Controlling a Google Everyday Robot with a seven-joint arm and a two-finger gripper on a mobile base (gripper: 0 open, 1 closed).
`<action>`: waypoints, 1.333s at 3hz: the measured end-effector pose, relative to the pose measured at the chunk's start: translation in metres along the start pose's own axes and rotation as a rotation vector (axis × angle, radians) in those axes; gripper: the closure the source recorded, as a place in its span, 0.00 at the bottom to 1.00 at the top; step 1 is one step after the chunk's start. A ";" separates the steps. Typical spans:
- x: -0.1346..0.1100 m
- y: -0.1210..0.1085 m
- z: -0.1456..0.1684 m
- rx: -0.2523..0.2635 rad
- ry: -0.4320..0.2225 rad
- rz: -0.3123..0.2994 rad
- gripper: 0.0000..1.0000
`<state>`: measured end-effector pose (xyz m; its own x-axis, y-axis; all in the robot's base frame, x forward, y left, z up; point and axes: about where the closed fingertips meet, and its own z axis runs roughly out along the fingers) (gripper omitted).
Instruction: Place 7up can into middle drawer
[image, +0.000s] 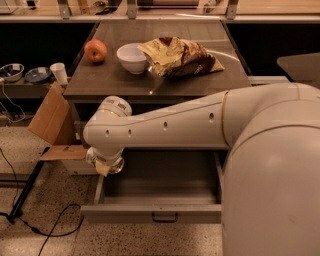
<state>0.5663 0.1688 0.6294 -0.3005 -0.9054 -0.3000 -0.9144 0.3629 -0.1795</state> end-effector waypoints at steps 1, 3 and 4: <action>0.004 0.018 0.041 -0.022 -0.017 0.005 1.00; 0.017 0.032 0.114 -0.051 -0.044 0.092 1.00; 0.029 0.034 0.142 -0.069 -0.046 0.152 1.00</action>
Offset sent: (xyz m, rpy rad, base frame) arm -0.0028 0.0284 -0.1301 0.0985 0.0476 -0.0615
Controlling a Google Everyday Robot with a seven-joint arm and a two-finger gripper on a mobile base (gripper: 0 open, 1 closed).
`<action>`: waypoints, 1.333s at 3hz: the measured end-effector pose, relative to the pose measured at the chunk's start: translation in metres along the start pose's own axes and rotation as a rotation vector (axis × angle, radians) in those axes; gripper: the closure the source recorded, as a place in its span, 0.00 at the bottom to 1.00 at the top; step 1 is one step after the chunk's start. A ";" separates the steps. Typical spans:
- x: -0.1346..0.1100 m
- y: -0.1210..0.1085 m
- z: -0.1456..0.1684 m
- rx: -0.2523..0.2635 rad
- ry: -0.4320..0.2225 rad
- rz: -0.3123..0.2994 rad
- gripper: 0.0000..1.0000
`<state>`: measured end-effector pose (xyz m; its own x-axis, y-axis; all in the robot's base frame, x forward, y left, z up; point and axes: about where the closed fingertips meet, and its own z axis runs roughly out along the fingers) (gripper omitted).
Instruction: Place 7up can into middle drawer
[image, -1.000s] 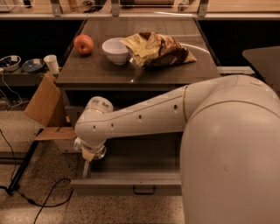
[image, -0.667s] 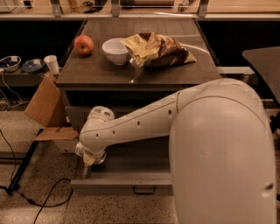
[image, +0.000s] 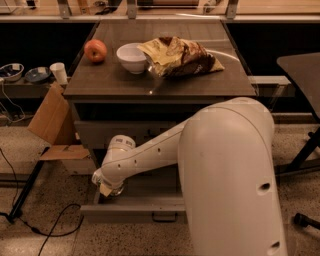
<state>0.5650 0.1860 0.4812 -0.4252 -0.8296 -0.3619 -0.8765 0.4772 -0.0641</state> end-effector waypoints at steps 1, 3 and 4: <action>0.018 -0.004 0.019 -0.013 0.011 0.056 0.84; 0.050 -0.018 0.034 -0.014 0.062 0.154 0.37; 0.057 -0.025 0.035 -0.009 0.081 0.190 0.14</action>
Offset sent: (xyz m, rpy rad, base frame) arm 0.0009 -0.0495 -0.0582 -0.0149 0.1001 -0.1721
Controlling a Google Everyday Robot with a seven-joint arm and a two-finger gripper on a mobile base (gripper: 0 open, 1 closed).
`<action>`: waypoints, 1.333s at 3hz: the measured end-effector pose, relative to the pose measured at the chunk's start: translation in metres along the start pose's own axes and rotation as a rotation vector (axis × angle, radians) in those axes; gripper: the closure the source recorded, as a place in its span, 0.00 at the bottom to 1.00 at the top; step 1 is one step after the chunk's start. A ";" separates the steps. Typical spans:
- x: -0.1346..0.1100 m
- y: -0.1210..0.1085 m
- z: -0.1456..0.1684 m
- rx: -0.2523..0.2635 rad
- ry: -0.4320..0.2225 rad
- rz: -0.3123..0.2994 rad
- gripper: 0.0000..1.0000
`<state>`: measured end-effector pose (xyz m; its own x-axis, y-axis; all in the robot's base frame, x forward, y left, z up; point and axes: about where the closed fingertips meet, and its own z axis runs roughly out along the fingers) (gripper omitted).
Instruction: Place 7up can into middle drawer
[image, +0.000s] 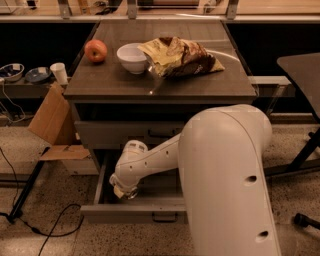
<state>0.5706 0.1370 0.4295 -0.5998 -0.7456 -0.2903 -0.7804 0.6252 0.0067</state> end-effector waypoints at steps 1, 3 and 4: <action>0.004 -0.010 -0.004 0.005 0.017 0.069 0.00; 0.007 -0.021 -0.015 0.001 0.019 0.162 0.00; 0.007 -0.021 -0.015 0.001 0.019 0.162 0.00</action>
Offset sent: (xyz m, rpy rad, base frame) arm 0.0137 -0.0255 0.0156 0.0064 0.0504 -0.1892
